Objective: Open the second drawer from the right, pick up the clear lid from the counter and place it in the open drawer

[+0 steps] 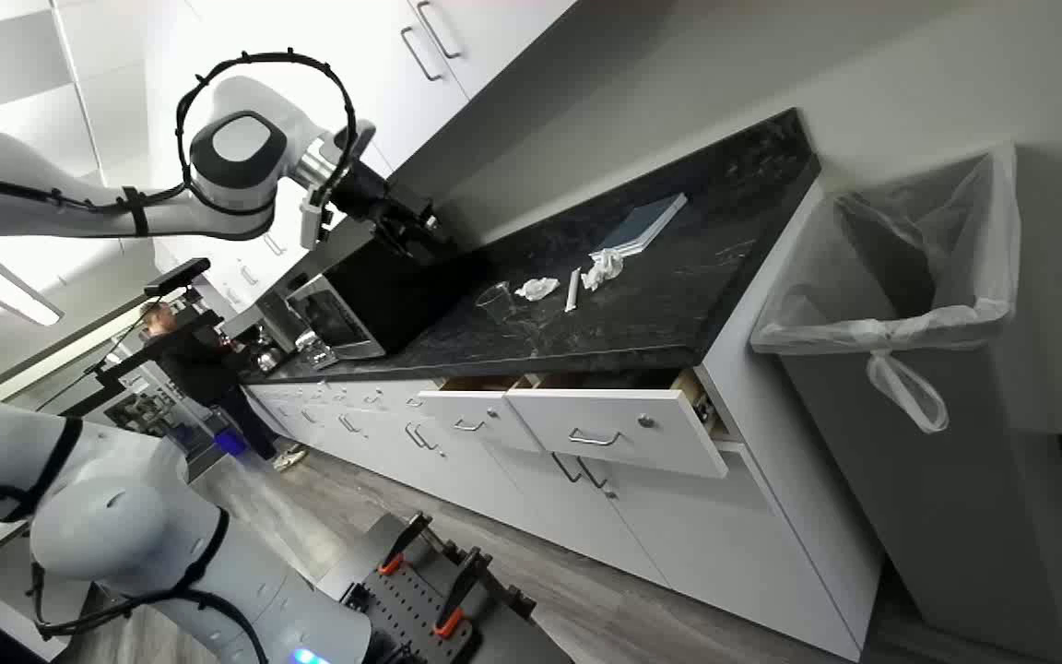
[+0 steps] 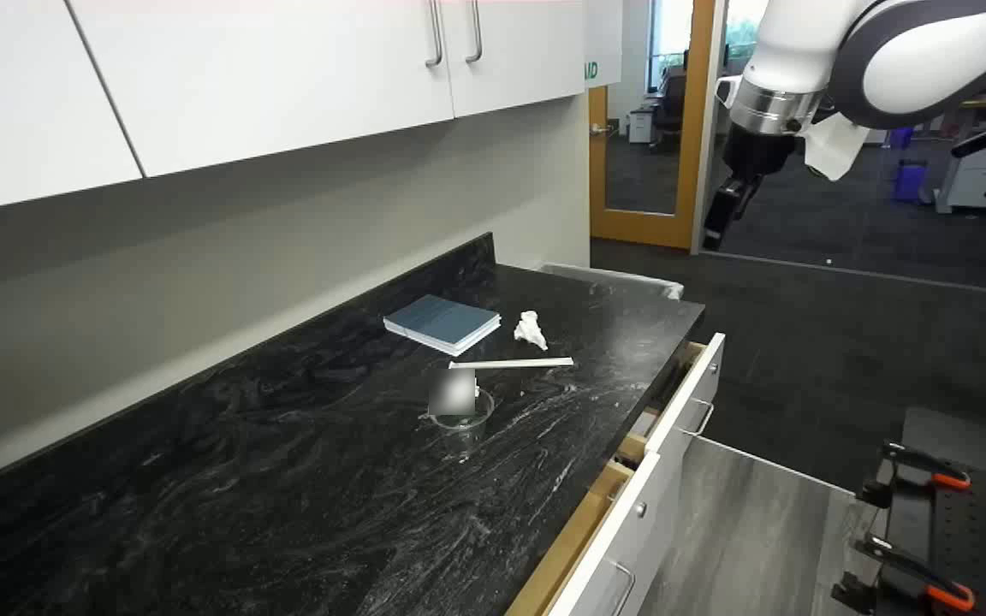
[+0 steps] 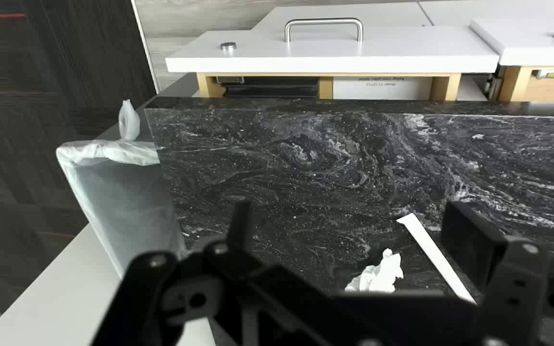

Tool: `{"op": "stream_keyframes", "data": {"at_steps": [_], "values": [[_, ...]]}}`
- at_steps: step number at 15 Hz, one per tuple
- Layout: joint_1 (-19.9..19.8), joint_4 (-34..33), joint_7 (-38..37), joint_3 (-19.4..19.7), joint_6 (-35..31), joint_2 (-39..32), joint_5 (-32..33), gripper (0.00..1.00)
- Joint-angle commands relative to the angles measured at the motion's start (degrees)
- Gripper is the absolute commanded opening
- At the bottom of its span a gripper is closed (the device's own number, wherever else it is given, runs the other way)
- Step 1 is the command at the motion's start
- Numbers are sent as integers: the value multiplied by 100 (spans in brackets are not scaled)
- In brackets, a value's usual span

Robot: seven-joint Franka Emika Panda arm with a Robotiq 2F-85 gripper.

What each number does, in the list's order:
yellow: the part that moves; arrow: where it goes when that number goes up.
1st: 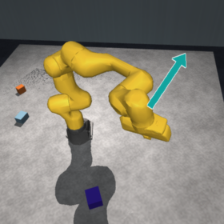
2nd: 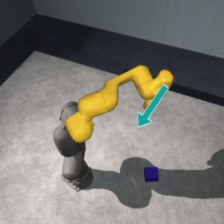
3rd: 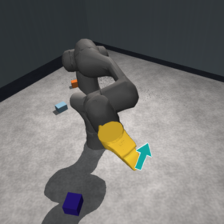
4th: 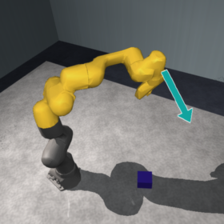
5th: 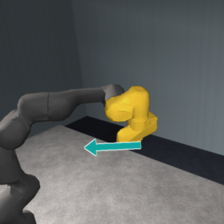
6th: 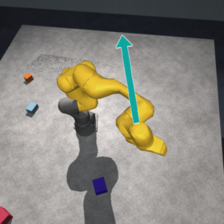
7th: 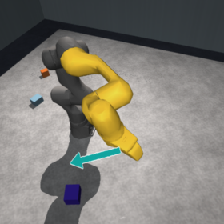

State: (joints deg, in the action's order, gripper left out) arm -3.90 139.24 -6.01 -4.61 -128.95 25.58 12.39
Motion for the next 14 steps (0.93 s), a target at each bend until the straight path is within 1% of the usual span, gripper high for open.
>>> {"op": "stream_keyframes", "data": {"at_steps": [1,6,9,11,14], "values": [[56,-9,-21,49,15,-3,27,100],[56,-9,-21,49,15,-3,27,100],[339,166,-65,-324,-38,-33,155,100],[662,349,-120,-679,-43,-125,190,100],[1141,522,-366,-1377,-55,-419,376,100]]}}
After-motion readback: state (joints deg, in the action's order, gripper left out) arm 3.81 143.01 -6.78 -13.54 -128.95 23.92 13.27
